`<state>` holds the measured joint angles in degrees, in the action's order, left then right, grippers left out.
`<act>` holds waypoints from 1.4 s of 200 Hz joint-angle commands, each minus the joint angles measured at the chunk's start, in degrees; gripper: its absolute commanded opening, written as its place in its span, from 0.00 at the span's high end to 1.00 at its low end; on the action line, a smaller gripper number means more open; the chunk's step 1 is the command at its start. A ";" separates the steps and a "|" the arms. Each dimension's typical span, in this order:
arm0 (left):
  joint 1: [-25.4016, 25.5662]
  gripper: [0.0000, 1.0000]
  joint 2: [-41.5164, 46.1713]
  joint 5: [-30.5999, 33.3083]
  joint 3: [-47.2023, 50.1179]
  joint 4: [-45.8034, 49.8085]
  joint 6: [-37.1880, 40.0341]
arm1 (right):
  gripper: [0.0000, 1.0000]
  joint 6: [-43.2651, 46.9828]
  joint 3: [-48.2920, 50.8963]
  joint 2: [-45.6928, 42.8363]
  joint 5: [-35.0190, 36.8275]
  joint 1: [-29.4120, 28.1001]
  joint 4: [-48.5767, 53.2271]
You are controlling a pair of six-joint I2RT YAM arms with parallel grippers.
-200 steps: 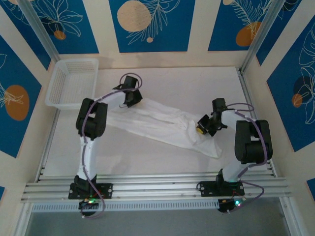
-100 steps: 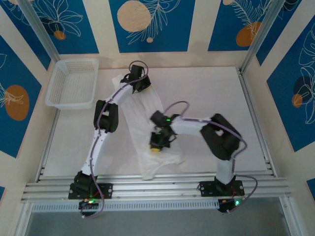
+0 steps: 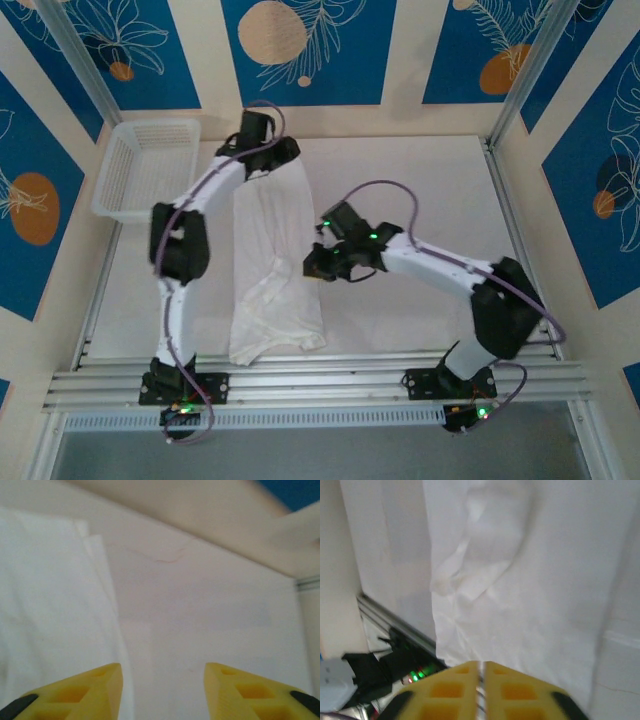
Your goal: Fold the inside-out t-shirt
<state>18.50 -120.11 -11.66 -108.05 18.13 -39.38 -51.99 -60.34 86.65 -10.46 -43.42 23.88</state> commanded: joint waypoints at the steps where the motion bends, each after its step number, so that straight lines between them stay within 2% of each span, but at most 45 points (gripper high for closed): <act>1: -0.67 0.51 17.38 -1.48 12.66 -1.90 4.16 | 0.70 -1.08 7.84 -3.23 -2.27 0.79 -3.70; 40: -0.66 0.49 43.31 3.64 40.76 8.49 8.65 | 0.46 -5.64 20.61 -7.99 -5.80 -0.63 -13.09; 60: -0.67 0.48 53.92 5.51 52.91 14.44 7.66 | 0.45 -6.05 22.22 -6.32 -6.16 -2.17 -14.47; 86: -0.71 0.48 63.12 2.58 64.89 17.78 3.58 | 0.45 -6.19 21.14 -1.84 -6.65 -3.49 -15.12; 108: -0.67 0.47 67.50 2.04 70.33 20.20 0.11 | 0.46 -6.87 19.75 2.19 -7.52 -4.09 -16.49; 137: -0.68 0.44 68.45 4.03 72.77 25.36 -2.48 | 0.46 -7.32 16.84 5.61 -6.15 -5.55 -15.75; 149: -0.74 0.44 68.45 2.81 74.57 24.75 -2.78 | 0.52 -7.25 16.28 6.50 -6.40 -5.87 -16.37; 175: -0.67 0.43 68.84 -2.73 79.00 20.34 -4.62 | 0.83 -7.60 16.12 6.90 -6.85 -5.72 -16.73; 213: -0.69 0.41 69.75 -3.48 82.24 18.27 -5.86 | 0.98 -7.69 17.08 4.06 -5.88 -5.45 -16.33; 237: -0.73 0.38 68.08 -8.89 84.11 13.22 -7.74 | 1.00 -7.18 18.13 0.82 -4.52 -5.33 -16.08; 280: -0.72 0.39 63.75 -7.89 85.40 9.14 -8.67 | 1.00 -7.60 18.31 0.32 -4.17 -4.80 -15.21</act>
<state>18.24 -55.16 -18.06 -24.05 30.96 -46.59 -59.57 -42.89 87.46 -15.00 -48.58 7.27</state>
